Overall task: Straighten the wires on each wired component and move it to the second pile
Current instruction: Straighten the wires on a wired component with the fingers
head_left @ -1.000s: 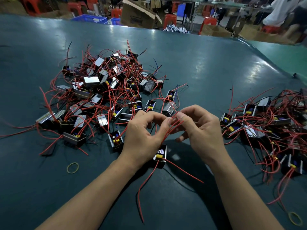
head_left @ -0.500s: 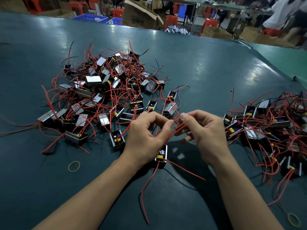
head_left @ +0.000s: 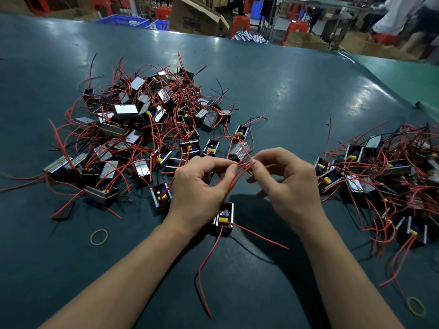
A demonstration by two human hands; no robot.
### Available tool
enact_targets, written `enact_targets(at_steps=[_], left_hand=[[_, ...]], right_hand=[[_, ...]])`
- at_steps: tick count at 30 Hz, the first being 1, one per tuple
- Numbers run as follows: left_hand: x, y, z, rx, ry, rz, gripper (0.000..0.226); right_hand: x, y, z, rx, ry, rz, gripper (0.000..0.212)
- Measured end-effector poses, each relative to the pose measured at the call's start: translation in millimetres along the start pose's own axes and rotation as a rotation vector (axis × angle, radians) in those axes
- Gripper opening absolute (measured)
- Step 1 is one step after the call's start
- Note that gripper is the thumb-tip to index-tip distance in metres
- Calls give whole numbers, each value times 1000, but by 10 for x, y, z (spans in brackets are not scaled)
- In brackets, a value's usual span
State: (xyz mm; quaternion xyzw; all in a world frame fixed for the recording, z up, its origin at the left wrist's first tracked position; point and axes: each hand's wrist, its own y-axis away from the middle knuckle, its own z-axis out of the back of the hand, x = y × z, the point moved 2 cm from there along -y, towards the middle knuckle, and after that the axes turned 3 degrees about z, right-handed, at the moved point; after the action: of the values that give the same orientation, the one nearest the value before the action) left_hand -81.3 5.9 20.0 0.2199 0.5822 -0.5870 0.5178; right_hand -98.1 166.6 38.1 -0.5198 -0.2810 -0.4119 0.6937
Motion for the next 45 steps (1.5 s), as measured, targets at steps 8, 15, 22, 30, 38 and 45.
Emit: enact_targets(at_steps=[8,15,22,30,38,45], left_hand=[[-57,10,24,10,27,-8,22],[-51,4,19,24,86,9,19],[-33,0,39,67,-24,-145,1],[-21,-5,42,142,32,-72,11],[-17,-9,50,166,-25,-149,1],[-9,-17,71,192,-85,-235,3]], right_hand=[[-2,-3,14,-74,35,80,11],[31,-4,11,-32,82,230,2],[-2,-13,5,48,-39,69,9],[56,-31,25,54,145,271,4],[31,-49,50,150,81,137,12],[-97,-42,78,277,-5,-225,11]])
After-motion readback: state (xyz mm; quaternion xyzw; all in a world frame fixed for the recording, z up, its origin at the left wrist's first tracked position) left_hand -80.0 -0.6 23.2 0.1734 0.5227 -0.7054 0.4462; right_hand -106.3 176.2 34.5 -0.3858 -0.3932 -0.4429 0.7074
